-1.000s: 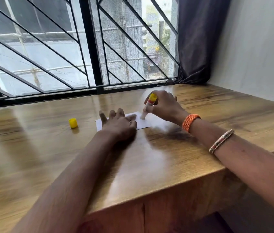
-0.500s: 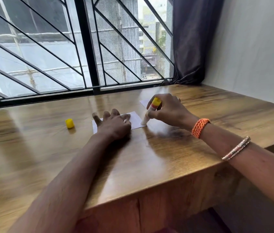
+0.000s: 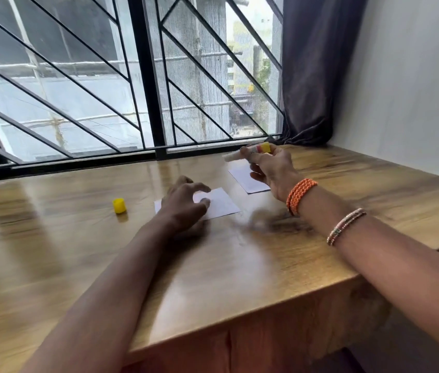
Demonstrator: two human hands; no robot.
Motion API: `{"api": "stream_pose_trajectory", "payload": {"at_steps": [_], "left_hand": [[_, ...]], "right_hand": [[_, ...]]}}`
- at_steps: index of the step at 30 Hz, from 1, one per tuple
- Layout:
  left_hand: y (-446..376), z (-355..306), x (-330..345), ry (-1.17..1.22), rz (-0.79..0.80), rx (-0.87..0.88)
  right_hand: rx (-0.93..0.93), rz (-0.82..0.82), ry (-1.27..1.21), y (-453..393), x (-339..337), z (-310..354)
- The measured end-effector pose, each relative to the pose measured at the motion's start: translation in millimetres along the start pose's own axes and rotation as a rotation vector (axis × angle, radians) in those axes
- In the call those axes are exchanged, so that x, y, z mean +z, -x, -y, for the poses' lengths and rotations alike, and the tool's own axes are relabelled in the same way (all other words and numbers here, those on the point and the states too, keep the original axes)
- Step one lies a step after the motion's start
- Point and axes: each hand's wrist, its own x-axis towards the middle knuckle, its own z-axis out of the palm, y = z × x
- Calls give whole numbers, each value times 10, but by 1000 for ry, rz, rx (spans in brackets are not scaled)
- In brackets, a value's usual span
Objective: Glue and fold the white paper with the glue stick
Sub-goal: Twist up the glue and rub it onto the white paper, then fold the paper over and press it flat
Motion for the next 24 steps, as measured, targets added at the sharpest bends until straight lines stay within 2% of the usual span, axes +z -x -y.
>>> {"api": "stream_pose_trajectory", "payload": {"at_steps": [3,5,10,13,16,19,22,24], "left_hand": [[-18,43,-100,224,-167,44],[-35,66,-175,279,-270,66],[-107,340,-329,215,-407,109],[-167,459,-380,214,-450,72],[-235,469,-372,223,-476,63],[-267,421,-306,201,-442,132],[-258,393,-241,147,-384,182],[-249,409,-220,131,-367,182]], "right_hand": [[72,-21,-80,-108,250,0],[72,-25,-88,-166,423,-28],[6,34,-10,-383,786,-198],[-50,63,-121,-484,916,-265],[-6,98,-201,-585,964,-344],[2,182,-32,-653,957,-418],[-67,245,248,-684,923,-445],[-99,268,340,-701,891,-482]]}}
